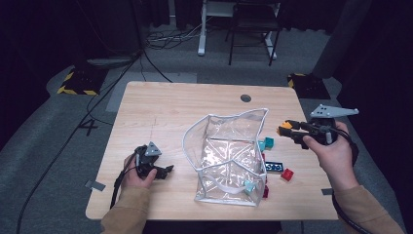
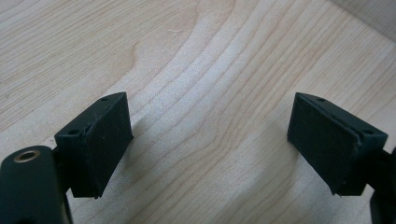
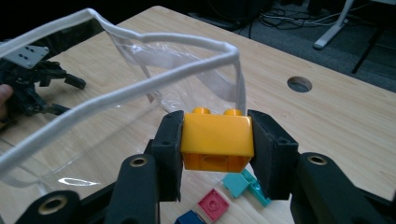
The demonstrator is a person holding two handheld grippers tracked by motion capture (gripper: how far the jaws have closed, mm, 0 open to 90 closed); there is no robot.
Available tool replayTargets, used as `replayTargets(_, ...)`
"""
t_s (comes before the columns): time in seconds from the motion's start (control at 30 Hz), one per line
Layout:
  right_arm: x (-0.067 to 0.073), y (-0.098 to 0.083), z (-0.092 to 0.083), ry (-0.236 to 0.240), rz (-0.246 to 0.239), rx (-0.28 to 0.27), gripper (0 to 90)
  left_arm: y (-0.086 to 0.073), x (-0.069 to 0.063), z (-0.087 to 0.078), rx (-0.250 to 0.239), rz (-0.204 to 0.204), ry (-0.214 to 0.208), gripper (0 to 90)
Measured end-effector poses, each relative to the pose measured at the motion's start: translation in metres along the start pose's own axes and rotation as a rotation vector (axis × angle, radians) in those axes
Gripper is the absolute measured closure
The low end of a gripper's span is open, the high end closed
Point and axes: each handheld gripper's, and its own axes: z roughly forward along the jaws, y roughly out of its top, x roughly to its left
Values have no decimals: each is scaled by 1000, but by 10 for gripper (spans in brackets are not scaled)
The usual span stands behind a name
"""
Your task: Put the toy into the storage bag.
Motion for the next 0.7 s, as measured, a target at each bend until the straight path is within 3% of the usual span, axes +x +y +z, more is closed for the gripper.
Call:
replayTargets(0.4,34,29,0,78,-66,-35,584,0,0,0,0,0,0,140)
replayTargets(0.7,58,51,15,146,-108,-35,586,0,0,0,0,0,0,140)
